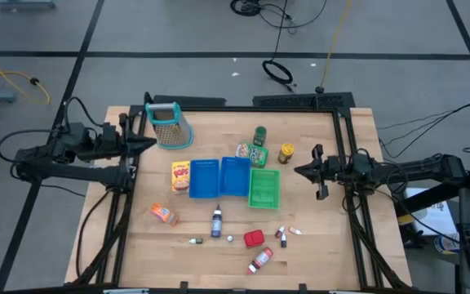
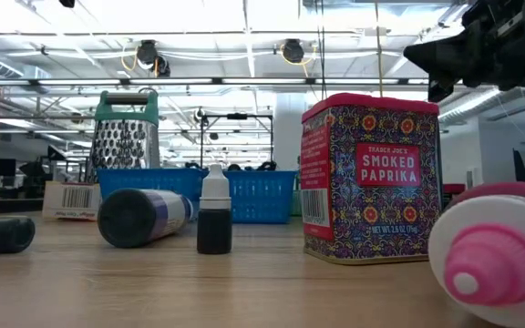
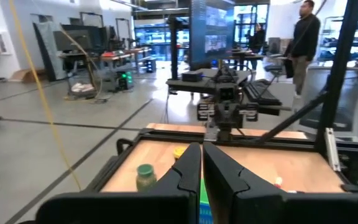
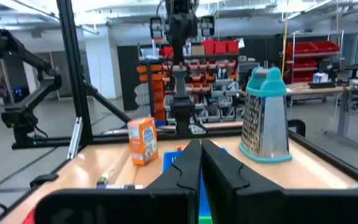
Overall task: Pick & Place Kitchen Items
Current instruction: Put the yellow seasoning bottle into the green bin
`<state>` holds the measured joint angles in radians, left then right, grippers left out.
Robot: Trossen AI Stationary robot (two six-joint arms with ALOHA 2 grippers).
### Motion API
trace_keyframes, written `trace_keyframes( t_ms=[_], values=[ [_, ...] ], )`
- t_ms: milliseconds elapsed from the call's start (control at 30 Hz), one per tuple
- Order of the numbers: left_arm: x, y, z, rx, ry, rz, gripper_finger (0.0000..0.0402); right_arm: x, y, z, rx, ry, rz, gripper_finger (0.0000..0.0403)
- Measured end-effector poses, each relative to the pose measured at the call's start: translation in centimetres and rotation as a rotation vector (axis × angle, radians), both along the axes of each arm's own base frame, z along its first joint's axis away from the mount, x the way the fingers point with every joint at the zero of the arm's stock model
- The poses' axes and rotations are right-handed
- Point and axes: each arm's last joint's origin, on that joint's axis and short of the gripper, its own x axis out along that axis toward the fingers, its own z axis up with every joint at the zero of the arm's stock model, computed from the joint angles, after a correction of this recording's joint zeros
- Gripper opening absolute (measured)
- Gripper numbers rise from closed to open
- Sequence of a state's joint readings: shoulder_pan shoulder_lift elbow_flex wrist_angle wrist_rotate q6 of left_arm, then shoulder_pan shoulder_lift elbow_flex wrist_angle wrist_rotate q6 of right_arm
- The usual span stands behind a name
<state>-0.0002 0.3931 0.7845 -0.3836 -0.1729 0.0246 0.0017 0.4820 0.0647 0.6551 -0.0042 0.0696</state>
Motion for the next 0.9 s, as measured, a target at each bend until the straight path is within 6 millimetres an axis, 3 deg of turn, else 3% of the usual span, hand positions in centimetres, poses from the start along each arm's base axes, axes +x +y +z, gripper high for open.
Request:
trace_keyframes(
  t_ms=[300,900],
  values=[
    [0.0,0.0,0.0,0.022,0.005,0.012,0.0021,0.0,0.0,0.0,0.053,-0.002,0.007,0.0009],
    [0.0,0.0,0.0,0.023,0.005,0.012,0.0021,-0.5,0.0,1.9,0.021,-0.207,-0.002,0.0009]
  ],
)
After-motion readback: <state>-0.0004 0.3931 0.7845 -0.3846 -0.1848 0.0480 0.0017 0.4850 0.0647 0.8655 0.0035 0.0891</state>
